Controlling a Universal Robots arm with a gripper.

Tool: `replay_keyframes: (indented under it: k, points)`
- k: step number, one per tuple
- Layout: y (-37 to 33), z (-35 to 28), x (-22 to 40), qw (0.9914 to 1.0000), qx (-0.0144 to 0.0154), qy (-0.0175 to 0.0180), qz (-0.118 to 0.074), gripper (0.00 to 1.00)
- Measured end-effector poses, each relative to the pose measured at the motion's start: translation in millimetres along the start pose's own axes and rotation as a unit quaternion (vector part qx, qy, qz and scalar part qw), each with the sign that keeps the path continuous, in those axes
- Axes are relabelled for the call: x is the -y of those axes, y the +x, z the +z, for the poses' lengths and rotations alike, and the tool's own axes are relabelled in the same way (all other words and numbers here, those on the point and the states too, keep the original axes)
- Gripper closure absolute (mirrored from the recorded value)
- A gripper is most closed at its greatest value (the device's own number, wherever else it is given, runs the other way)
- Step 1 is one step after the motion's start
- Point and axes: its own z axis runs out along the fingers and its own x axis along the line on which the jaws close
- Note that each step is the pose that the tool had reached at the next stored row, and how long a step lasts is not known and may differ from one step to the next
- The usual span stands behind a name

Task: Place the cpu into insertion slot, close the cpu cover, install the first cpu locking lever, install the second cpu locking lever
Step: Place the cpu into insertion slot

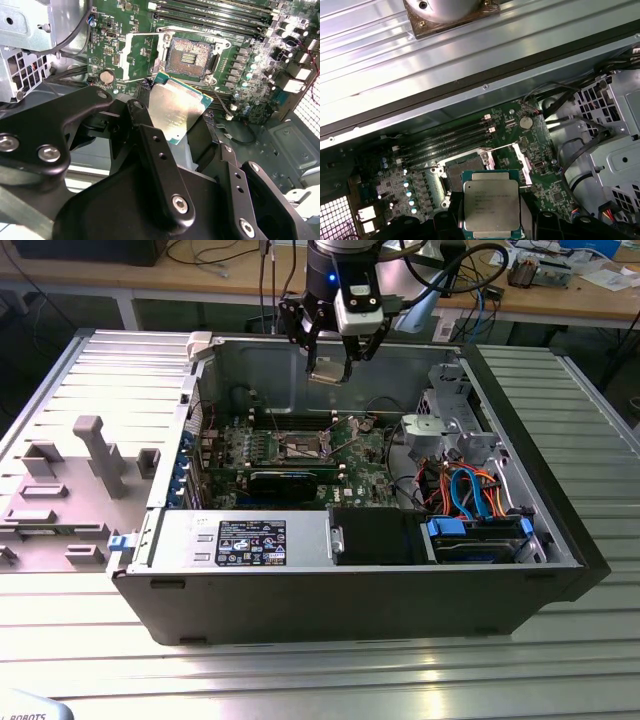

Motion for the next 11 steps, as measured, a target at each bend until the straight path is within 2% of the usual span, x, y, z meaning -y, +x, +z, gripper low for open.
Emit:
replay_keyframes:
  k: [11]
  points:
    - [0.0,0.1,0.0,0.99999,0.0005,-0.0001,0.005,0.46]
